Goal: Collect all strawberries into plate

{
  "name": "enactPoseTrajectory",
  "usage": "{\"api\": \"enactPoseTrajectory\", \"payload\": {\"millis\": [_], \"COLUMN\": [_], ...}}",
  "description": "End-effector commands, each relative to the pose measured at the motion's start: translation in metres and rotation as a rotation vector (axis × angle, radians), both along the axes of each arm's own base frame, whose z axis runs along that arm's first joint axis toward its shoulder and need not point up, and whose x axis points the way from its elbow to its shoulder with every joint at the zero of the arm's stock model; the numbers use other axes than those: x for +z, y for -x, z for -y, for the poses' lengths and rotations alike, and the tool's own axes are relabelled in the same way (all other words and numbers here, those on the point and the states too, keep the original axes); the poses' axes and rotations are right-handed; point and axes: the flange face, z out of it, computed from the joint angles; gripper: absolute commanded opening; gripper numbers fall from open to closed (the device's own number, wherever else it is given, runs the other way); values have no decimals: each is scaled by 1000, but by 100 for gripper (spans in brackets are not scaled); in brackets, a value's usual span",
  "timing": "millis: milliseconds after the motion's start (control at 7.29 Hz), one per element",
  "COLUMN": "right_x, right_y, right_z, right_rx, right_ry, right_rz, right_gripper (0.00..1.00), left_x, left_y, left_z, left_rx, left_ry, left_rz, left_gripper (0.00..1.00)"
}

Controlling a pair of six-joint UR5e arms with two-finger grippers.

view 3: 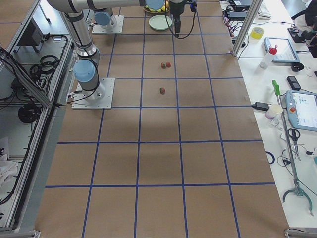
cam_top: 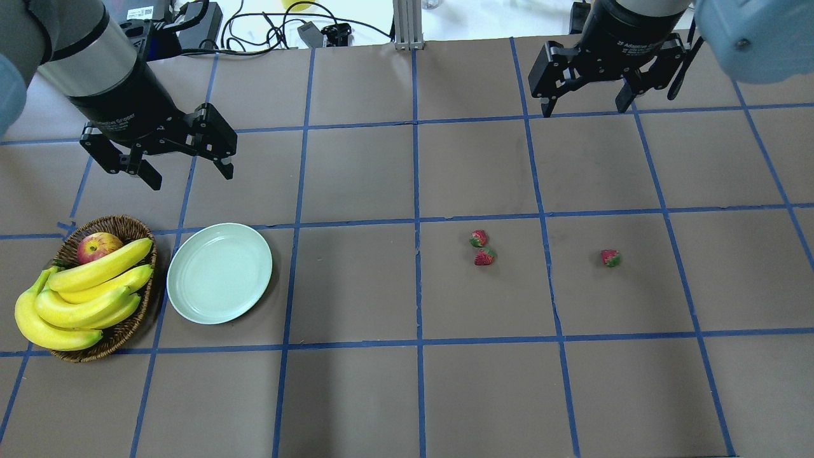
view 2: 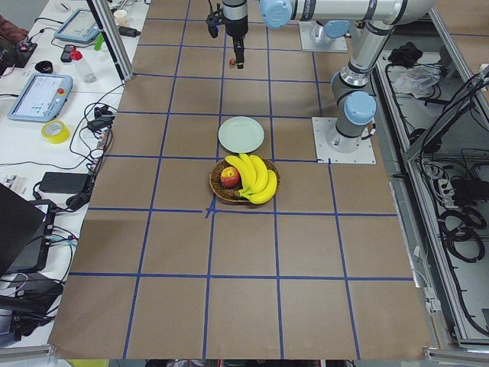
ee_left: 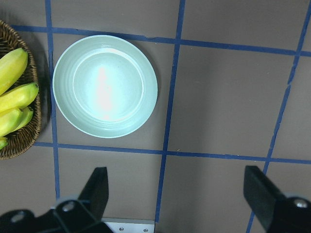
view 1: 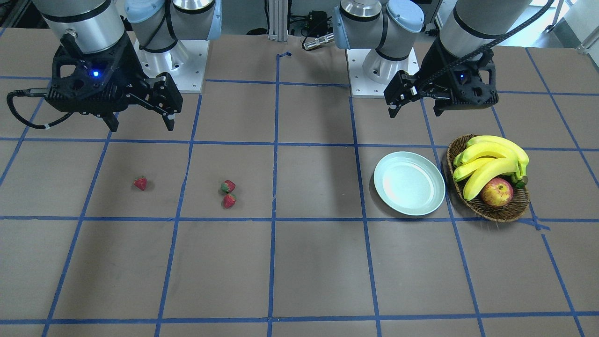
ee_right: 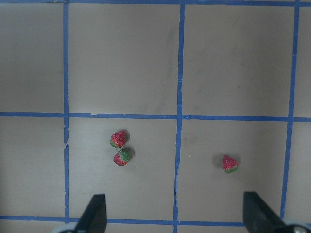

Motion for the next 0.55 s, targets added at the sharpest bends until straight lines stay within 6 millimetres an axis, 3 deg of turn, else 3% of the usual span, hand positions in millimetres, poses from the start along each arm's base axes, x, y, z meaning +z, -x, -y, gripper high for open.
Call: {"api": "enactPoseTrajectory", "payload": {"millis": [0,274,411], "right_x": [-1,-6,-22], "right_y": [1,-4,-5], "right_z": [1,4,10], "right_rx": [-3,-2,-2], "right_ry": [-3,-9,-46], "right_rz": [2,6,5], "right_gripper": [100,100,100], "left_x": [-1,-2,-3], "left_y": [-2,-2,-2], "left_z": [2,4,3], "left_rx": [7,7,5], "left_ry": [5,3,-1], "left_rz": [6,6,7], "left_gripper": [100,100,100]}}
